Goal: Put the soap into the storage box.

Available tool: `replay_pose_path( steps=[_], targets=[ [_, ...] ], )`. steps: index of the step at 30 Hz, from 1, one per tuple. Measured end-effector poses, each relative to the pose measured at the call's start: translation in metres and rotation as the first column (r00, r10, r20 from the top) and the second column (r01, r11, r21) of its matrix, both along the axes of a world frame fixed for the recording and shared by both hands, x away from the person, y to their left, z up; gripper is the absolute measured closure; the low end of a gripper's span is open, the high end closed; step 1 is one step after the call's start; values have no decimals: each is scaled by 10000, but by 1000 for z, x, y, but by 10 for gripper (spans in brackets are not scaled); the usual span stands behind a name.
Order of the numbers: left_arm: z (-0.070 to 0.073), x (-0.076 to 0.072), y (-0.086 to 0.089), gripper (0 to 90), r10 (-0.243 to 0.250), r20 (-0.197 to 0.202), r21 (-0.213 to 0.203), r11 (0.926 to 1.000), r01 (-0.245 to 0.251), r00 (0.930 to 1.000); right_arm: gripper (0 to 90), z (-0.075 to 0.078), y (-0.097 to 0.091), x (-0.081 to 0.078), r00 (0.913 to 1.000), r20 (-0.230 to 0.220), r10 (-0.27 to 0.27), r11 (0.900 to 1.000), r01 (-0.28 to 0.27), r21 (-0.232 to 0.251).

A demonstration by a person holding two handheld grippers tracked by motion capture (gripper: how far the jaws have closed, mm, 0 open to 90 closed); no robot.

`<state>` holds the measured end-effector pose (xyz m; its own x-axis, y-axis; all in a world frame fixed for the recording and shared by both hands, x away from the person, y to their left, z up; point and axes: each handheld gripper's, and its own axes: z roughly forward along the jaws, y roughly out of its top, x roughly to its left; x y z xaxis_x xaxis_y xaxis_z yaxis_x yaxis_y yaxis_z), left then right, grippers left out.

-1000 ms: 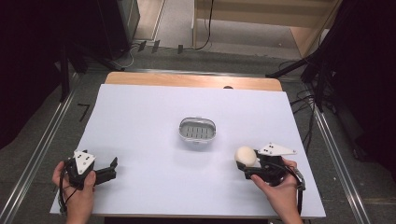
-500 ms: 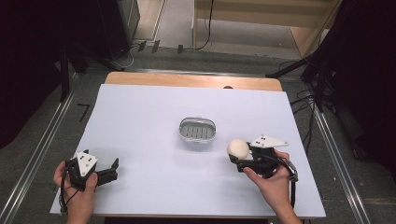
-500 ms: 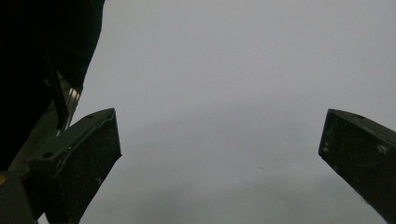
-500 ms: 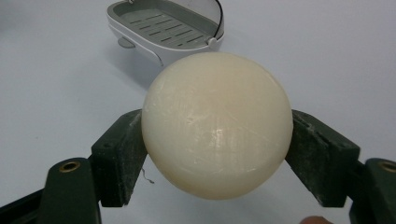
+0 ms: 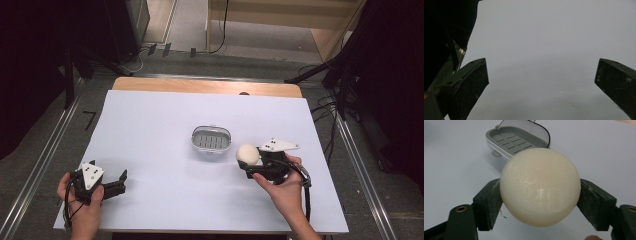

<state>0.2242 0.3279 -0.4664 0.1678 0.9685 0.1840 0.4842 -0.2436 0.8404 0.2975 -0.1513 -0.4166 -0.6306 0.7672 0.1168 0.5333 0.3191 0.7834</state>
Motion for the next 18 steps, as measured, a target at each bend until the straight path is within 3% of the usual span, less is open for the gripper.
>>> replay_pose_path(
  steps=[18],
  targets=[
    [0,-1,0,0,-77,34,-25,10000,78,10000,259,5,22,13,9999,49,162,9999,-162,42]
  ],
)
